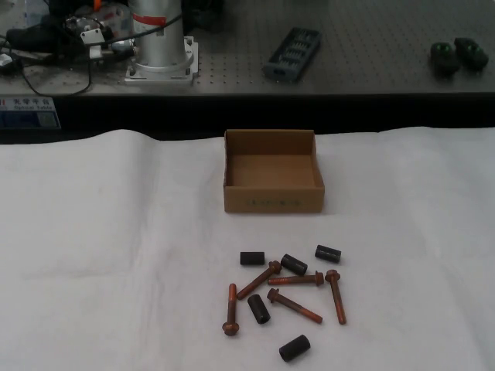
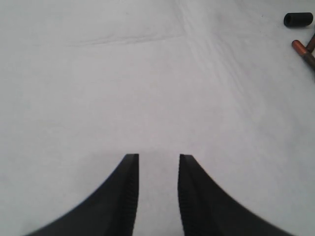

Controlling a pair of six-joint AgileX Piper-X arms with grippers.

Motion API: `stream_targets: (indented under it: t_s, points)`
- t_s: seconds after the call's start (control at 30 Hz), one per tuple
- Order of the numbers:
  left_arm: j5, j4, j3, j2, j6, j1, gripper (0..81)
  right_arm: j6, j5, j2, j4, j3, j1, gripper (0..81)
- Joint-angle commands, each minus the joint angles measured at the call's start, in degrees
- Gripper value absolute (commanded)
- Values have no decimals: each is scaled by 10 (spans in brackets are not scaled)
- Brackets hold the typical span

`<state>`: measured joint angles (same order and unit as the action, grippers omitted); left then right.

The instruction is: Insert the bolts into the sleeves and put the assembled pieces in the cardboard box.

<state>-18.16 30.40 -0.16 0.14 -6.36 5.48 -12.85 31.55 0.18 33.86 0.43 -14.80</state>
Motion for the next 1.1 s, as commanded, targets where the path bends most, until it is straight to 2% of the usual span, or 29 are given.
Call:
stream_targets:
  t_s: [0.0, 0.1, 0.43, 0.57, 0.67, 0.73, 1.07]
  points:
    - [-2, 38, 2, -1, -9, 0, 210, 4, 5, -2, -12, -4, 1, 374]
    - [-2, 38, 2, -1, -31, 0, 210, -16, 5, -2, -12, -4, 1, 374]
    - [-14, 25, 2, -1, -16, 0, 210, -45, 5, -2, -12, -4, 1, 374]
    - [-65, 5, 2, -1, 77, 0, 210, -88, 5, -2, -12, -4, 1, 374]
    - [-95, -27, 2, -1, 237, 0, 210, -108, 5, -2, -12, -4, 1, 374]
    - [-94, -35, 2, -1, 303, 0, 210, -111, 5, -2, -12, -4, 1, 374]
    - [-82, -31, 2, -1, 314, 0, 210, -111, 5, -2, -12, -4, 1, 374]
